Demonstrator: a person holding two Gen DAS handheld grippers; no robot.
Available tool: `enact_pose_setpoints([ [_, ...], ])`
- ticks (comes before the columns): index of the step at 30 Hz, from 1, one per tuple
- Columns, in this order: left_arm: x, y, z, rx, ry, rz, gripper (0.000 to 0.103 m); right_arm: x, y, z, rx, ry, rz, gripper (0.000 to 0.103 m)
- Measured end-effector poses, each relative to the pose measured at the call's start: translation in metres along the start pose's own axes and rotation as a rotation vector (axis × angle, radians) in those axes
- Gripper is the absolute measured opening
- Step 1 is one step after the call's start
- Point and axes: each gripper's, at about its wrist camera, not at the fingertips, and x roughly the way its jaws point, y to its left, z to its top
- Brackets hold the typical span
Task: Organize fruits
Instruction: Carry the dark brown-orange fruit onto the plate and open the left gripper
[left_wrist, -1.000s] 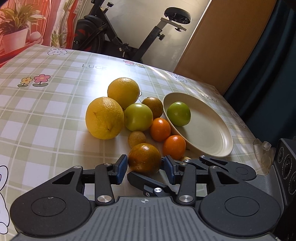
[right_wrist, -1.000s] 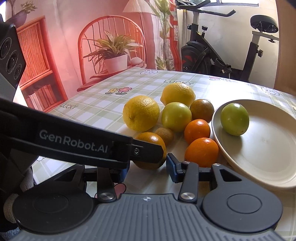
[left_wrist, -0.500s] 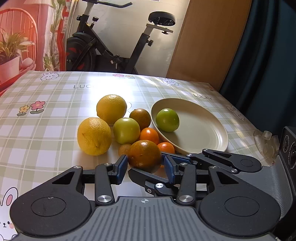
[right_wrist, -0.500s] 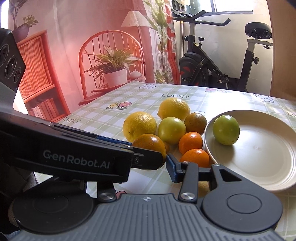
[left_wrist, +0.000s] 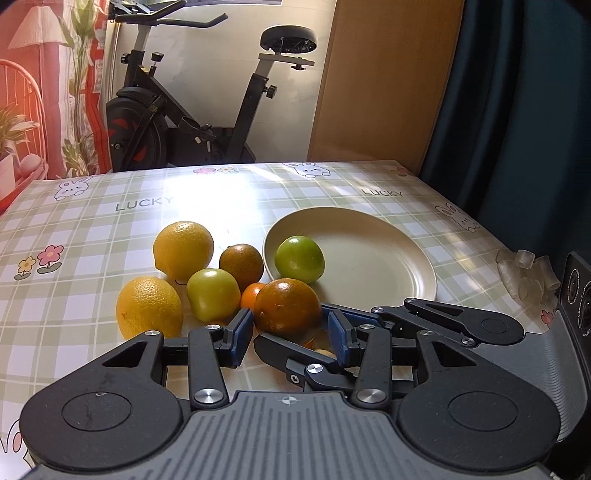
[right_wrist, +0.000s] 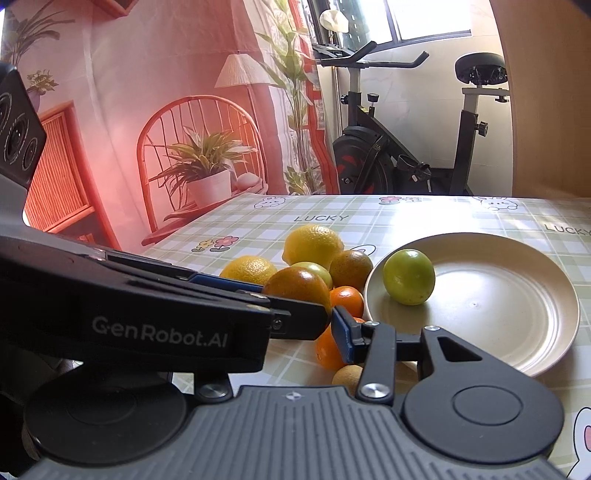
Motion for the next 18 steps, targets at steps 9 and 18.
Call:
enact_pose_setpoints([
  [9, 0.016, -0.013, 0.013, 0.041, 0.012, -0.029, 0.046, -0.006, -0.021, 0.005, 0.059, -0.040, -0.050, 0.046],
  [18, 0.033, -0.017, 0.022, 0.039, 0.023, -0.039, 0.047, -0.002, -0.038, 0.009, 0.083, -0.051, -0.080, 0.046],
])
